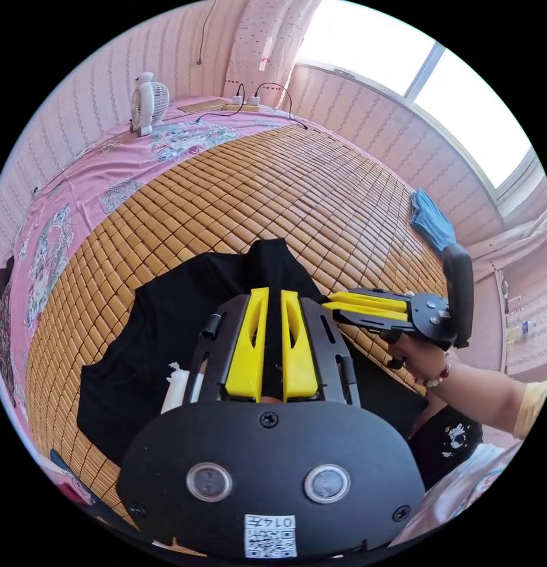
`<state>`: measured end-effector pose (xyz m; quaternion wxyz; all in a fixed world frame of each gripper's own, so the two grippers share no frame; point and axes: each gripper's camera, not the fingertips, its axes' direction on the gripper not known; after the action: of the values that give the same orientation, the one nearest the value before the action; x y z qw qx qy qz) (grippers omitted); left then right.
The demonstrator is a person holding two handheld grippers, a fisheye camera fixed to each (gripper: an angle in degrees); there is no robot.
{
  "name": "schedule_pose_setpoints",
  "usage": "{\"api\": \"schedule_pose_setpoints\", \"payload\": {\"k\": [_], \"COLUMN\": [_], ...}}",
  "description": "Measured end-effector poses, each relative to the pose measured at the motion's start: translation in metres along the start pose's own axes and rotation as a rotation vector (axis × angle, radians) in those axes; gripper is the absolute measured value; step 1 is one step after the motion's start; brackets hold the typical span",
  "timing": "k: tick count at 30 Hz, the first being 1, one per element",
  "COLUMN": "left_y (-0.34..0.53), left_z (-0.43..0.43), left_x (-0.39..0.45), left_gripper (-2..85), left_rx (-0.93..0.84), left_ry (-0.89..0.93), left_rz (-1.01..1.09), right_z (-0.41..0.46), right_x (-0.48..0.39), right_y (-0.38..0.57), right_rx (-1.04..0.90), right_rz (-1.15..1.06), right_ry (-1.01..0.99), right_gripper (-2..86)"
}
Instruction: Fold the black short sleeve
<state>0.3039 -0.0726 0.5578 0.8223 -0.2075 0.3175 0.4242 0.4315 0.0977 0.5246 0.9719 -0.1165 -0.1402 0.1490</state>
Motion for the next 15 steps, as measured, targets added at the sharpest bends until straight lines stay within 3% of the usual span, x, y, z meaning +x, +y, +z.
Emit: {"api": "schedule_pose_setpoints", "payload": {"k": [10,15], "left_y": [-0.072,-0.081], "left_z": [0.060,0.067], "left_x": [0.037,0.042], "left_gripper": [4.8,0.6], "left_rx": [-0.083,-0.138], "left_ry": [-0.128,-0.168], "left_rz": [-0.019,0.023], "right_z": [-0.004,-0.006], "right_x": [0.022,0.030], "right_y": [0.005,0.005], "right_rx": [0.014,0.024], "right_rz": [-0.006,0.017], "right_ry": [-0.010,-0.014], "right_gripper": [2.8,2.8]}}
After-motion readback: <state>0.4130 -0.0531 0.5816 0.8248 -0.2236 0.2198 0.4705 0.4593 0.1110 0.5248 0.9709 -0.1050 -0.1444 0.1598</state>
